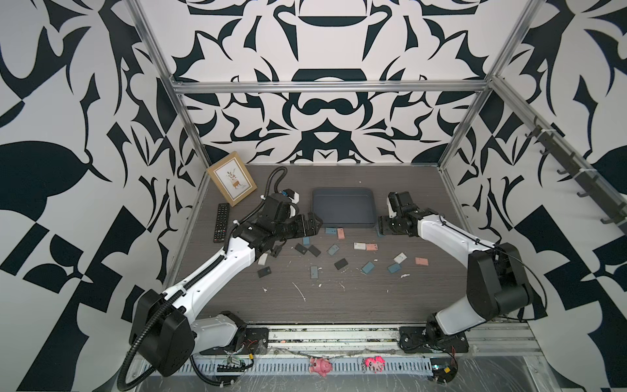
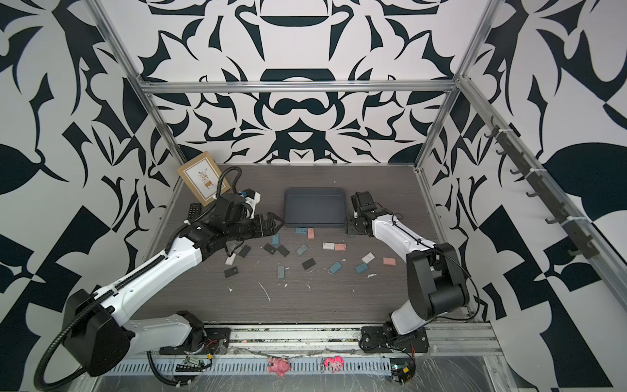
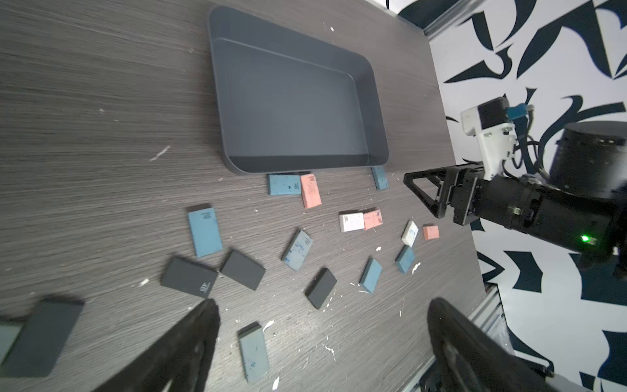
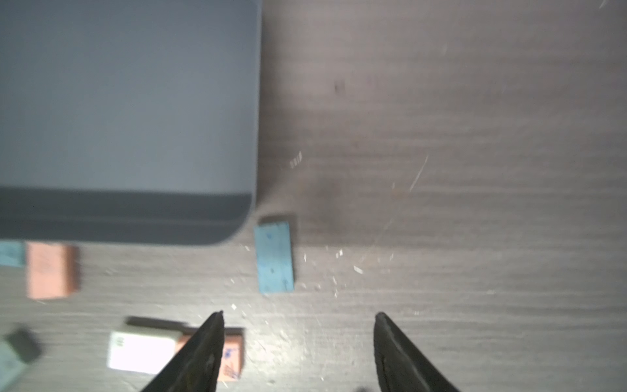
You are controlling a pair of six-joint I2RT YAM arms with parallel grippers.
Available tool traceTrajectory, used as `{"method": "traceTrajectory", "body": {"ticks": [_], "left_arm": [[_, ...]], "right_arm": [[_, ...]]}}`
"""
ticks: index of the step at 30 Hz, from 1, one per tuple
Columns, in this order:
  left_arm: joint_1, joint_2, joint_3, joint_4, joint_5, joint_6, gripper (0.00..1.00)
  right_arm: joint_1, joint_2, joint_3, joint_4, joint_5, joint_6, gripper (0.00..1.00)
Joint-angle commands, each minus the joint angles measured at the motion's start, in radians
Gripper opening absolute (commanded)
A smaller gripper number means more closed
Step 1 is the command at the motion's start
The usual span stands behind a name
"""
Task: Put the eraser in the storage box
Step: Pick up the eraser from the center of the board.
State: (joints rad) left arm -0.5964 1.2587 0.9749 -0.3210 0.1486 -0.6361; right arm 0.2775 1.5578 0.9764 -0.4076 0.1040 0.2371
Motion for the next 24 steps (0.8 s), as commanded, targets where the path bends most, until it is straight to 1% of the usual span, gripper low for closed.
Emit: {"method": "traceTrajectory", "body": {"ticks": [1,4,9,18,24], "left_arm": [[-0.031,0.037,0.022,0.033,-0.041,-0.020,0.99],[-0.040,0.058,0.025,0.041,-0.038,-0.026,0.99],[-0.040,0.078,0.027,0.044,-0.032,-0.036,0.99],[-0.041,0.088,0.028,0.047,-0.046,-0.024,0.99],[-0.042,0.096,0.032,0.045,-0.045,-0.025,0.99]], "right_arm": [[0.004,-0.001,-0.024,0.026,-0.005,0.007,0.69],[0.003,0.044,-0.035,0.056,-0.013,0.019,0.67],[0.005,0.127,0.002,0.058,-0.012,0.021,0.63],[0.012,0.192,0.045,0.067,-0.023,0.027,0.62],[0.030,0.216,0.075,0.062,-0.021,0.054,0.60]]}}
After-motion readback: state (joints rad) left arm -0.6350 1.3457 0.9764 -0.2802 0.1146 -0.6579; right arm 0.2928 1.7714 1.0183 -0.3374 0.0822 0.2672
